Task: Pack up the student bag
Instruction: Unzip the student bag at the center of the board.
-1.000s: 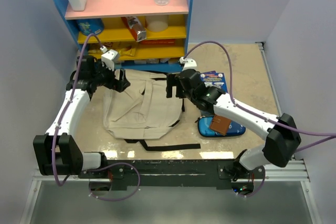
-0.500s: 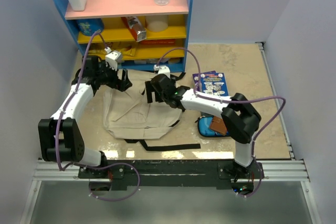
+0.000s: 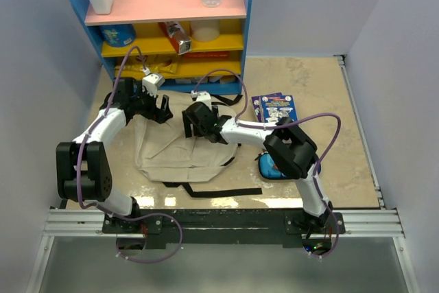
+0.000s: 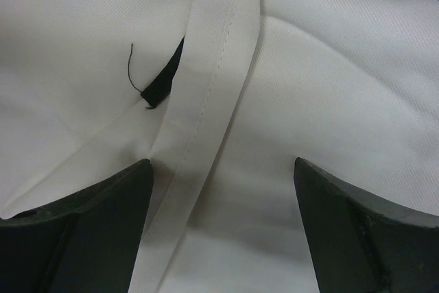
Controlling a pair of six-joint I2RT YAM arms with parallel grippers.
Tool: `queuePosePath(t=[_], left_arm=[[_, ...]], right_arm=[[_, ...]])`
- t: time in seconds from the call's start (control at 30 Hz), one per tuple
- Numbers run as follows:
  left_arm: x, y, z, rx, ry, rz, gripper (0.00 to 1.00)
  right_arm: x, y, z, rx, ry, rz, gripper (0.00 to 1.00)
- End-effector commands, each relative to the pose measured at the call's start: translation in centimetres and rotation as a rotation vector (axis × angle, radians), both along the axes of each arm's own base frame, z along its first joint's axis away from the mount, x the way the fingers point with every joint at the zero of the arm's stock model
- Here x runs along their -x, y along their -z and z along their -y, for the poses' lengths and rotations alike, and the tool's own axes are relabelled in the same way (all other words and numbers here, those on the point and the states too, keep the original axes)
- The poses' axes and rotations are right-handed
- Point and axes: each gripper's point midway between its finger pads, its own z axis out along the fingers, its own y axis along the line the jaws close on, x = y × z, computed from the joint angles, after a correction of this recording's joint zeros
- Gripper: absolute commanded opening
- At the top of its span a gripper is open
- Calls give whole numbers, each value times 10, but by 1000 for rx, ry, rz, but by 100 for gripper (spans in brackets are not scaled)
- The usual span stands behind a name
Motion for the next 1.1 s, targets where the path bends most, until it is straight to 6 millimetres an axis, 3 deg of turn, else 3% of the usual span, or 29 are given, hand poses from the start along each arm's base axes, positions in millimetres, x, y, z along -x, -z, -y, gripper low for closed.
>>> queuePosePath(t=[0.0,0.13,0.27,0.3,0.4,0.53,0.57,0.67,0.73,0.77,0.87,0.97,1.07], left_arm=[[-9,0,-3,-36,23,66,93],[-11,7,-7,-55,10,64,91],[-8,17,-8,-61,11,47,88],[-8,18,-7,-58,14,43,87],[-9,14,-2,-49,32,56,87],[-10,12,1,-49,41,67,87],[-8,13,14,-52,74,68,87],[-8,13,27,-55,93,72,87],[-10,15,33,-56,95,76,87],[-9,18,39,-59,110,71,87],[-12,23,47,-64,118,68,86],[-18,26,49,-60,111,67,85],[-21,29,47,-71,104,67,83]], right_arm=[[-14,-35,-21,-112,10,66,86],[-15,-41,-24,-129,6,83,81],[-16,-32,-26,-111,0,65,72],[-15,-30,-27,-112,0,61,63],[-10,-15,-23,-92,0,26,51],[-4,-3,-12,-68,6,8,48],[-1,2,-7,-54,8,1,47],[2,11,3,-34,21,-10,45],[3,6,3,-56,23,-7,48],[3,3,1,-71,19,-6,60],[0,-19,-9,-132,9,28,76],[-3,-37,-20,-198,-9,49,77],[-3,-36,-27,-222,-21,40,74]])
